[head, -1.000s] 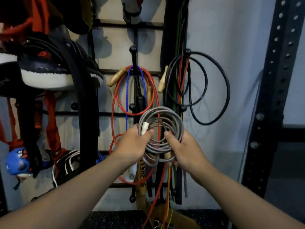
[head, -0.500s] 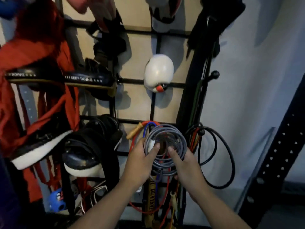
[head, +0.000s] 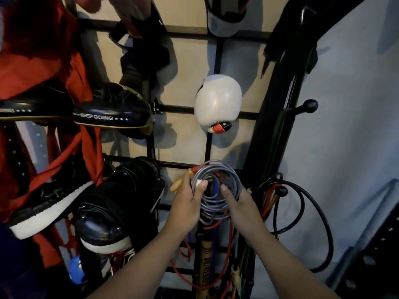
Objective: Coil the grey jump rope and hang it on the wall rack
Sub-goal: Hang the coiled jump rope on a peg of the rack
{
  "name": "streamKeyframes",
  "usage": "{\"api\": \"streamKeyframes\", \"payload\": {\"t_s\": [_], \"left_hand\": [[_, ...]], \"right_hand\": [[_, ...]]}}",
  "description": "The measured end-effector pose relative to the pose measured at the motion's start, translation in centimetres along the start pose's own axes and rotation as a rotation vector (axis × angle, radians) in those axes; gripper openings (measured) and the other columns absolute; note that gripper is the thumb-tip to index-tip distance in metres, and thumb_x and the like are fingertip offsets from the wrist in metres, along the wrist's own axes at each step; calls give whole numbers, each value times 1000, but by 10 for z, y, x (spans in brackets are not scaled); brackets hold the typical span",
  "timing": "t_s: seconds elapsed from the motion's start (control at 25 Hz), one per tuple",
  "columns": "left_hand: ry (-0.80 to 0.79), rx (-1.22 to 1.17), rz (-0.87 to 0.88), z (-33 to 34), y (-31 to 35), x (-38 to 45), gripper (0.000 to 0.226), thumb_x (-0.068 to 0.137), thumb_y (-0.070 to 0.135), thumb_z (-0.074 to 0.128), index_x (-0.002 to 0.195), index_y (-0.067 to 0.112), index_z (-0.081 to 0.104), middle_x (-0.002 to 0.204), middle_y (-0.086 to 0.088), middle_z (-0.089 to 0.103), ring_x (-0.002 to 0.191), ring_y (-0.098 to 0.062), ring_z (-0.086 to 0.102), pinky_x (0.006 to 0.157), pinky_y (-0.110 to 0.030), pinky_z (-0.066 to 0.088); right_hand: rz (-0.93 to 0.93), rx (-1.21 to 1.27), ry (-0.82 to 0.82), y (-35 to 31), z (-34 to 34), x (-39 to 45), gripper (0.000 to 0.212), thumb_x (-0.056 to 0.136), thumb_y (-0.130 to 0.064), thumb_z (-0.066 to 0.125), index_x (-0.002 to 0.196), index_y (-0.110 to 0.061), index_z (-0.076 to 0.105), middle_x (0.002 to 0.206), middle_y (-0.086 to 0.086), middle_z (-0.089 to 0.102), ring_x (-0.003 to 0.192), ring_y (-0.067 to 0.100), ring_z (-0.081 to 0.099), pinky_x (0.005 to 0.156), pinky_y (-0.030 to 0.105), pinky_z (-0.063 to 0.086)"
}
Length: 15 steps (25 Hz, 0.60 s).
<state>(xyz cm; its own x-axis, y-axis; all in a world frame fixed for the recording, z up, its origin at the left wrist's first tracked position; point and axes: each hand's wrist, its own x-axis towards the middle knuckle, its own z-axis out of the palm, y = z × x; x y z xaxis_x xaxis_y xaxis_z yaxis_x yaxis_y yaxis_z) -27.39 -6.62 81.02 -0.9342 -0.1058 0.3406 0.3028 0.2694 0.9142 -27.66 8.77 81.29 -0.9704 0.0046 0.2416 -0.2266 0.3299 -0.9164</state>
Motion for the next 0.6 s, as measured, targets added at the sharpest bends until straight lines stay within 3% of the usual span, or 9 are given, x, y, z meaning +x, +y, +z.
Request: {"api": "streamKeyframes", "payload": {"t_s": [0.08,0.16,0.24,0.28,0.32,0.4,0.48,0.52,0.6], "left_hand": [[16,47,-5,12,-16,17,18,107,36,48,112,20,53,95,11,62,91,-9,62,67,-5,41],[32,92,0,18,-31,35,17,108,33,47,113,18,53,97,10,62,91,-5,61,69,-5,42],[62,133,15,23,-50,53,22,107,33,48,119,16,55,105,3,64,98,-8,61,79,-11,44],[76,159,26,25,-61,64,26,107,34,48,121,14,57,110,-3,64,103,-15,61,87,-20,47],[83,174,22,27,-71,72,30,107,34,49,123,11,58,115,-7,63,109,-20,60,93,-30,47],[74,152,-18,30,-89,86,28,107,32,49,123,11,58,119,-11,63,115,-24,58,98,-37,46],[49,110,-55,35,-102,99,23,107,29,49,123,14,57,123,-10,62,118,-23,58,102,-37,45],[37,97,-67,38,-109,106,25,107,30,49,124,14,57,125,-10,63,119,-24,58,105,-41,45],[22,96,-83,43,-121,121,35,104,37,48,129,14,57,128,-11,63,122,-26,58,108,-50,45]], "right_hand": [[3,9,23,20,7,23,26,101,-49,53,121,-36,63,117,-7,72,109,10,66,96,35,52],[13,-16,78,40,21,46,30,95,-66,49,116,-48,59,115,-8,74,110,18,69,97,49,55],[50,-51,105,65,34,69,52,82,-87,39,117,-54,55,115,-6,75,109,26,71,95,59,55],[66,-44,97,75,40,79,63,79,-90,37,123,-49,57,117,-1,75,108,30,71,93,59,56],[80,-31,77,78,44,86,67,83,-86,39,130,-41,58,117,5,75,104,33,72,86,55,60],[120,-35,54,75,49,96,54,98,-63,43,135,-27,60,118,16,75,95,34,72,70,38,61],[172,-36,73,84,53,108,44,106,-45,42,138,-20,58,125,14,71,106,34,69,85,37,56],[209,-40,81,89,54,114,43,107,-43,42,140,-20,55,128,11,69,114,32,66,96,38,53],[278,-49,69,95,57,125,43,107,-44,41,143,-23,52,128,8,67,118,32,65,101,48,53]]}}
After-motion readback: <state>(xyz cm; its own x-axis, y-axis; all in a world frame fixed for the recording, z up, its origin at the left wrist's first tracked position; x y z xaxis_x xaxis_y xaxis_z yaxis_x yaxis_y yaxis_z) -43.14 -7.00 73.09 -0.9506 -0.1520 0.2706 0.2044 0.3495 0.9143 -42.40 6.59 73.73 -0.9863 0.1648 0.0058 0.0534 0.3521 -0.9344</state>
